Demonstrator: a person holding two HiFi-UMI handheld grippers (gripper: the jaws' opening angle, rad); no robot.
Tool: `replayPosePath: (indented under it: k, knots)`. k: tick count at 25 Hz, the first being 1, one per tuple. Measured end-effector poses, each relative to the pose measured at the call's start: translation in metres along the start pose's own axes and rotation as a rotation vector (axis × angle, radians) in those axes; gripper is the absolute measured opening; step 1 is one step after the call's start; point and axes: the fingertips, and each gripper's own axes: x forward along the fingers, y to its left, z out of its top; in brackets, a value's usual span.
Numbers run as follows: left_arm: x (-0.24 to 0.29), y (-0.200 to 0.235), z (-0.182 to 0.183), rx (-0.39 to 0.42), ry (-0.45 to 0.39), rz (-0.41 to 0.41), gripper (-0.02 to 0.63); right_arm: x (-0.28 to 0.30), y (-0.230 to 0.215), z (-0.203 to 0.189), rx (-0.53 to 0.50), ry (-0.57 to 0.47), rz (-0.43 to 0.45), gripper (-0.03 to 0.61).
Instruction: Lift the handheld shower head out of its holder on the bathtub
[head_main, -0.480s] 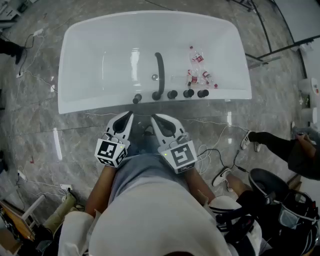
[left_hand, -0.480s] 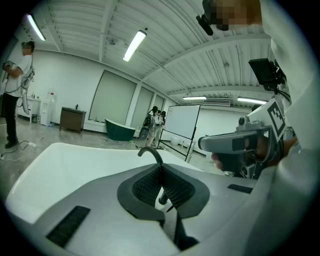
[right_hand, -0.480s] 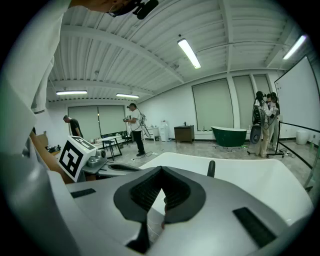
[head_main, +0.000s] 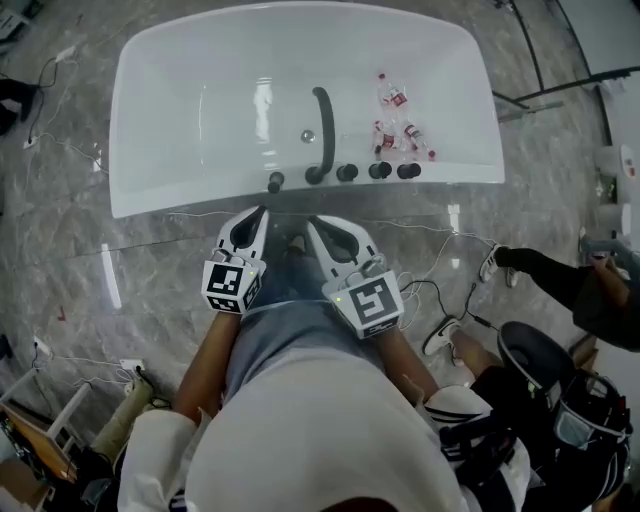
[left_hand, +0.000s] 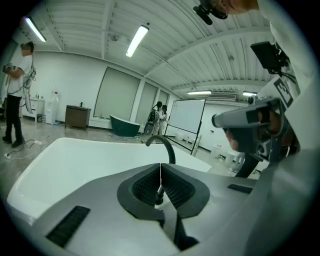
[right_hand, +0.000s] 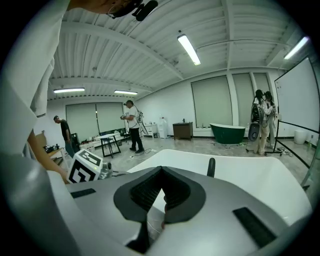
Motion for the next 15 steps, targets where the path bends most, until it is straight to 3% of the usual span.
replayPosePath:
  k: [9,14,15]
  knots:
    - [0.054,0.078,-0.072,0.015,0.033,0.062,0.025,0.052,-0.012,-0.017,0.026,0.049,-0.018,0.017]
    - [0.108,0.113,-0.134,0.082,0.086,0.027,0.207,0.105,-0.025,-0.039,-0.001,0.030,0.000,0.017]
    - [0.121,0.119,-0.148,0.102,0.101,0.022,0.212,0.115,-0.029,-0.046,0.002,0.037,-0.006,0.017]
